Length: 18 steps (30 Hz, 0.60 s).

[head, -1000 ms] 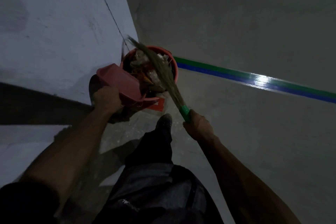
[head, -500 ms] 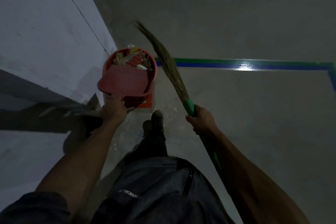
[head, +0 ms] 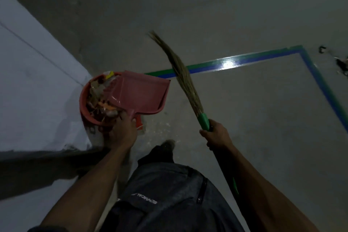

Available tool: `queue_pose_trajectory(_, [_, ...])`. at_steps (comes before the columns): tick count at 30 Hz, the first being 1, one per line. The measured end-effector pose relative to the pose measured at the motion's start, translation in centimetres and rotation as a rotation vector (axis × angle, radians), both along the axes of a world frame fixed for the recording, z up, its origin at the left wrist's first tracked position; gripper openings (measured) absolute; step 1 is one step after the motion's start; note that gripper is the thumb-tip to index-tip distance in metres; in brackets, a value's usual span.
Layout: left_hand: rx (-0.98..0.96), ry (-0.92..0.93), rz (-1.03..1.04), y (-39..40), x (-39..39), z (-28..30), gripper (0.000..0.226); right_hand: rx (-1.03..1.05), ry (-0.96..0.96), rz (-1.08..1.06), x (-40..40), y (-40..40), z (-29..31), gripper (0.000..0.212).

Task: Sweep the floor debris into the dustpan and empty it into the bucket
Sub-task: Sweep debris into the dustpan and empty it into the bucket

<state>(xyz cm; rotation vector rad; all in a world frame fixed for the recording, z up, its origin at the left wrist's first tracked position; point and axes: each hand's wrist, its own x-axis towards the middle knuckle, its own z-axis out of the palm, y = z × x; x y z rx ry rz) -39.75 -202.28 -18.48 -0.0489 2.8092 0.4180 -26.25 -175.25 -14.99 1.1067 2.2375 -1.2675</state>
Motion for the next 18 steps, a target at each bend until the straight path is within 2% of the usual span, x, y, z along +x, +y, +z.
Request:
queue_pose_trajectory(4, [0.021,-0.028,-0.114,4.2,-3.8,0.1,0.045,0.04,0.019,-0.121,-1.2,3.0,-0.1,0.034])
queue_pose_trajectory(7, [0.047,0.007,-0.269,8.4,-6.1,0.8,0.04,0.071,0.048,-0.236,-1.0,5.6,0.1,0.038])
queue_pose_trajectory(9, [0.053,0.009,-0.288,10.4,-7.0,1.5,0.035,0.1,0.064,-0.258,-0.4,6.7,0.3,0.038])
queue_pose_trajectory(13, [0.111,-0.011,-0.45,17.6,-8.2,2.4,0.036,0.174,0.071,-0.404,2.2,11.7,0.6,0.04])
queue_pose_trajectory(16, [0.069,0.023,-0.605,24.1,-8.0,2.7,0.037,0.212,0.057,-0.503,4.6,16.4,0.3,0.046])
queue_pose_trajectory(18, [0.057,0.05,-0.636,29.0,-7.1,2.6,0.036,0.231,0.063,-0.559,6.4,20.0,-0.2,0.047])
